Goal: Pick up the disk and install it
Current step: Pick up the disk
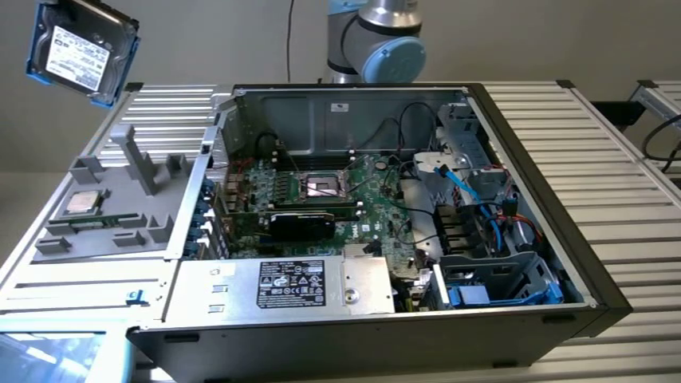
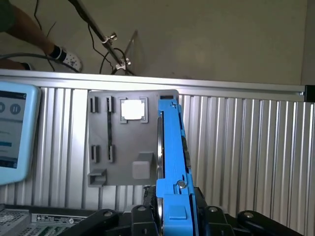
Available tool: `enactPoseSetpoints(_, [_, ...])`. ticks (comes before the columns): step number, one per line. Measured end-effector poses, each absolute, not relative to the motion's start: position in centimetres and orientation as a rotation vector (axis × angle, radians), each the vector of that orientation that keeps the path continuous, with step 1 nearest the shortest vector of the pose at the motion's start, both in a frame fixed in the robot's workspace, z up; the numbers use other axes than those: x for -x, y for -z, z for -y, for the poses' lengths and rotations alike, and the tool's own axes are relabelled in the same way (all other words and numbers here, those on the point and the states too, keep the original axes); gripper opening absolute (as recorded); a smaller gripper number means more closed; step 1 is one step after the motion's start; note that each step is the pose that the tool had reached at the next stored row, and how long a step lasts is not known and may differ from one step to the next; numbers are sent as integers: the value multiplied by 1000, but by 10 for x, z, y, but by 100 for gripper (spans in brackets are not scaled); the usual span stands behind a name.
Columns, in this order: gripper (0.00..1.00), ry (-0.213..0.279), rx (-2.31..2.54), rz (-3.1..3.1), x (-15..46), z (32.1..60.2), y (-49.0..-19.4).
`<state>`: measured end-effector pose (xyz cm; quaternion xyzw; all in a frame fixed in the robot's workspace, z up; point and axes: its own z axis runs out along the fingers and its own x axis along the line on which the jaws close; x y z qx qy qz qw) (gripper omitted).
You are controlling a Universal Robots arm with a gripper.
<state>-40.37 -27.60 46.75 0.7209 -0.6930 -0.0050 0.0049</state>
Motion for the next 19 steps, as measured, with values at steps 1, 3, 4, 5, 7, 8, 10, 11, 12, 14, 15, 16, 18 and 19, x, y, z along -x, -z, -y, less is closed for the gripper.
enactPoseSetpoints(1, [39,16,-2258,2170,401,276,-469])
enactPoseSetpoints(3, [39,15,-2257,2170,396,276,-472])
enactPoseSetpoints(4, [39,15,-2257,2170,393,276,-474])
enactPoseSetpoints(5, [39,15,-2257,2170,391,276,-475])
enactPoseSetpoints(7, [39,14,-2257,2169,386,276,-478])
enactPoseSetpoints(8, [39,14,-2257,2169,383,276,-480])
enactPoseSetpoints(10, [39,14,-2256,2169,377,276,-483])
enactPoseSetpoints(11, [39,13,-2256,2169,375,276,-485])
enactPoseSetpoints(12, [39,13,-2256,2169,372,276,-486])
enactPoseSetpoints(14, [39,12,-2256,2168,368,276,-489])
enactPoseSetpoints(15, [39,12,-2255,2168,365,276,-490])
enactPoseSetpoints(16, [39,11,-2255,2168,363,276,-491])
enactPoseSetpoints(18, [39,10,-2255,2167,358,276,-493])
enactPoseSetpoints(19, [39,9,-2254,2167,356,276,-494])
